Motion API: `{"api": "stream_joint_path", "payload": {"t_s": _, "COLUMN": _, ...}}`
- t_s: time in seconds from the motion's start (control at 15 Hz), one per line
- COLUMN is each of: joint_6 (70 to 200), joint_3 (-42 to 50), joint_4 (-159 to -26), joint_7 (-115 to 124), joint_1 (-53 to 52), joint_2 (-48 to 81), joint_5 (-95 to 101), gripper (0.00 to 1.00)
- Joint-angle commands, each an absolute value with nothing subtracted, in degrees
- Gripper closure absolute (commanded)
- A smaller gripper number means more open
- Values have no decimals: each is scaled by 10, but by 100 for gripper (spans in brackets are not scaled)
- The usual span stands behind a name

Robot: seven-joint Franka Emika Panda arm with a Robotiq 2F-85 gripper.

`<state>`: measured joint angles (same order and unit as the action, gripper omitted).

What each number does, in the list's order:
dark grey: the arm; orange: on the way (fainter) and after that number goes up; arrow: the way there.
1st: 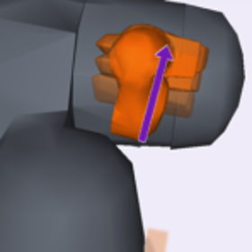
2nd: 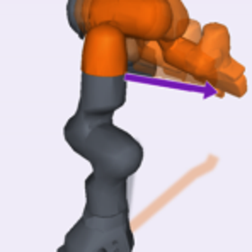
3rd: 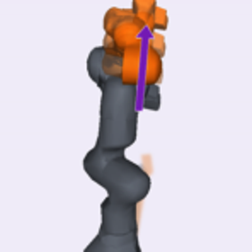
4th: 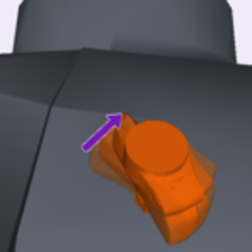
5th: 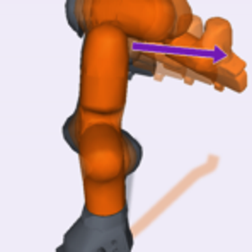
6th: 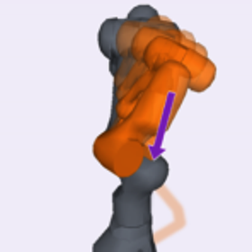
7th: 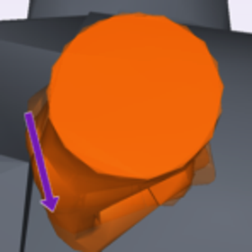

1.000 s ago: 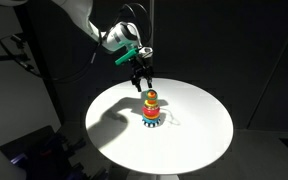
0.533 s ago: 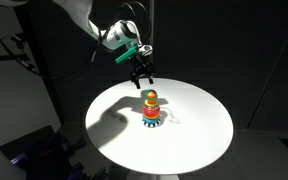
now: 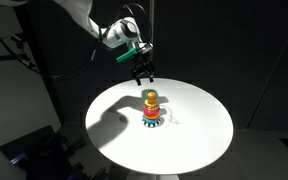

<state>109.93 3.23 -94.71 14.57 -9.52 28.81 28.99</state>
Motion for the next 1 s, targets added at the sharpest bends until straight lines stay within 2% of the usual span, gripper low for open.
{"api": "stream_joint_path", "payload": {"t_s": 0.0, "joint_6": 1127, "joint_3": 27, "joint_4": -962, "joint_7": 155, "joint_1": -85, "joint_2": 273, "joint_5": 265, "gripper": 0}}
{"api": "stream_joint_path", "payload": {"t_s": 0.93, "joint_6": 1230, "joint_3": 31, "joint_4": -1086, "joint_7": 183, "joint_1": -70, "joint_2": 178, "joint_5": 206, "gripper": 0}}
